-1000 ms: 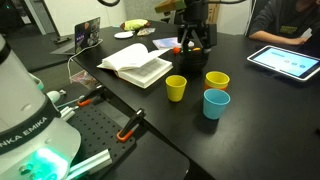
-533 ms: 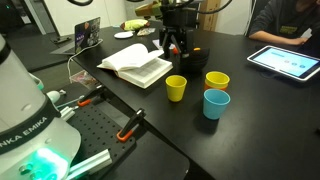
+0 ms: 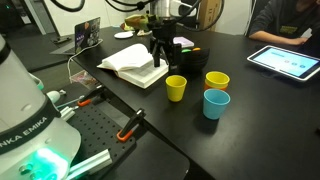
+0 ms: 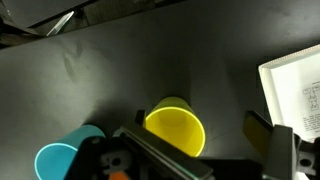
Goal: Stack up the cups on the table
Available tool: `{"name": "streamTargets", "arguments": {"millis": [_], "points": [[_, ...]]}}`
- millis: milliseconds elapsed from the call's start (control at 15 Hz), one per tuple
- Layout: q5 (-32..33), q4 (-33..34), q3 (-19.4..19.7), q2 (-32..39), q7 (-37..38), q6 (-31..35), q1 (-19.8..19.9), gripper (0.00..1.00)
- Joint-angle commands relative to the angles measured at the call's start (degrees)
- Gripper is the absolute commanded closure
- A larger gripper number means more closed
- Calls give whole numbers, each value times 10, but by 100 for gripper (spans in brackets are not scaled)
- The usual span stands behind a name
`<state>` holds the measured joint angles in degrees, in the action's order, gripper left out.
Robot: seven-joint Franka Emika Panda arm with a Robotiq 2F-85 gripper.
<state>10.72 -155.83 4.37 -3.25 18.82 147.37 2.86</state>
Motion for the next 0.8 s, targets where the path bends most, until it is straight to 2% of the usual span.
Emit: {"name": "streamTargets", "arguments": {"millis": [0, 333, 733], "points": [[-37, -13, -12, 6, -33, 53, -2, 0], [-17, -5, -13, 50, -49, 115, 1, 0], [-21, 7, -7, 100, -61, 167, -6, 0]]}}
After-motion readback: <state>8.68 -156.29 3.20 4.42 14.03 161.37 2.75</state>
